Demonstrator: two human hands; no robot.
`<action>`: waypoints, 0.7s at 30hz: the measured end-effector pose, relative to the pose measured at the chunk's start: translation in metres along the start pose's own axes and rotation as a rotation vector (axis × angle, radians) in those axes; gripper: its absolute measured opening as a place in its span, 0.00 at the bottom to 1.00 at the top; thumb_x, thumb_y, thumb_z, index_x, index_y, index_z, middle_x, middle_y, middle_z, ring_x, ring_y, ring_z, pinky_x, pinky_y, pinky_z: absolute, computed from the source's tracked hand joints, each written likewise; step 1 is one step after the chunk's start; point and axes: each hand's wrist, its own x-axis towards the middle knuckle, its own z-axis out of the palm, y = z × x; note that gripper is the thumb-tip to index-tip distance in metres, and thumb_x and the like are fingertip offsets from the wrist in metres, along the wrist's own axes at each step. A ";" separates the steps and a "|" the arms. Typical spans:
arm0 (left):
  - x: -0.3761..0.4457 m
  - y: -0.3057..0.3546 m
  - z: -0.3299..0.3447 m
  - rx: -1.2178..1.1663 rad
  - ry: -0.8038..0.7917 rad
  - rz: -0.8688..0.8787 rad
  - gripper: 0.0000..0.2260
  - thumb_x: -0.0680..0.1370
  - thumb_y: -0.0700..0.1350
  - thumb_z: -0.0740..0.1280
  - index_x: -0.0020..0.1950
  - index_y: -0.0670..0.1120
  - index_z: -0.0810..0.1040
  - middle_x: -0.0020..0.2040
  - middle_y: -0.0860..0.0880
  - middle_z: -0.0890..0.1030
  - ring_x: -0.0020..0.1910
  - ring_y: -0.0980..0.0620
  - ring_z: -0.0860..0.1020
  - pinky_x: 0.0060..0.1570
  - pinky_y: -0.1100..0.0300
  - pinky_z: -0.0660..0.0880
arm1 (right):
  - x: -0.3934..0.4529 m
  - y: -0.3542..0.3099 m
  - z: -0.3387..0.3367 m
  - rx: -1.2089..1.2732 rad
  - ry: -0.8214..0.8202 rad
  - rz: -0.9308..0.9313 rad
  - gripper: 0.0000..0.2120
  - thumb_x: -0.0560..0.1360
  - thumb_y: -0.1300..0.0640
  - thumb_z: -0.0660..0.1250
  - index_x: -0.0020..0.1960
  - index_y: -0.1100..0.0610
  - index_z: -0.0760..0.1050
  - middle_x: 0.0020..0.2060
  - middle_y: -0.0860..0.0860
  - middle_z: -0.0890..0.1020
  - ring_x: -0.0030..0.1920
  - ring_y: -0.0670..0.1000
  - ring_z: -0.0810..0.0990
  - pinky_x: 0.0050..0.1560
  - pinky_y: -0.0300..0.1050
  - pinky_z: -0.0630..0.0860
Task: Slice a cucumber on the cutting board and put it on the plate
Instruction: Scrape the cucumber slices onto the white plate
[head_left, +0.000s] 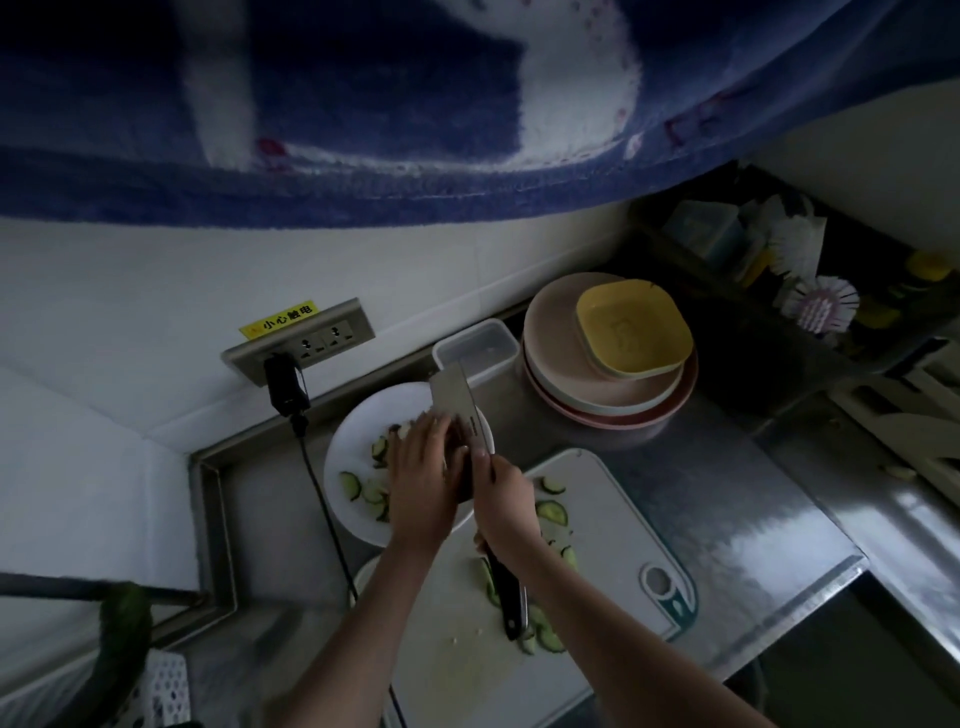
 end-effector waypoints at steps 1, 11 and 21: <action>-0.002 -0.003 0.004 -0.023 0.009 -0.074 0.21 0.79 0.51 0.57 0.67 0.40 0.70 0.67 0.40 0.71 0.67 0.41 0.68 0.67 0.47 0.62 | -0.001 0.001 0.000 0.000 -0.007 0.003 0.19 0.82 0.45 0.50 0.46 0.55 0.72 0.33 0.52 0.75 0.26 0.52 0.75 0.22 0.44 0.74; -0.029 -0.026 -0.004 0.178 -0.035 -0.135 0.18 0.76 0.32 0.62 0.67 0.33 0.69 0.66 0.34 0.70 0.66 0.36 0.68 0.63 0.39 0.68 | -0.008 0.036 -0.039 -0.103 0.073 -0.033 0.18 0.81 0.44 0.53 0.41 0.53 0.73 0.32 0.51 0.77 0.33 0.52 0.77 0.33 0.44 0.73; -0.147 0.048 0.023 0.095 -0.345 0.250 0.39 0.76 0.66 0.54 0.75 0.38 0.56 0.75 0.38 0.59 0.74 0.40 0.58 0.69 0.45 0.58 | -0.016 0.078 -0.154 -0.411 0.104 -0.016 0.18 0.81 0.45 0.55 0.45 0.56 0.75 0.35 0.52 0.78 0.35 0.50 0.77 0.32 0.46 0.76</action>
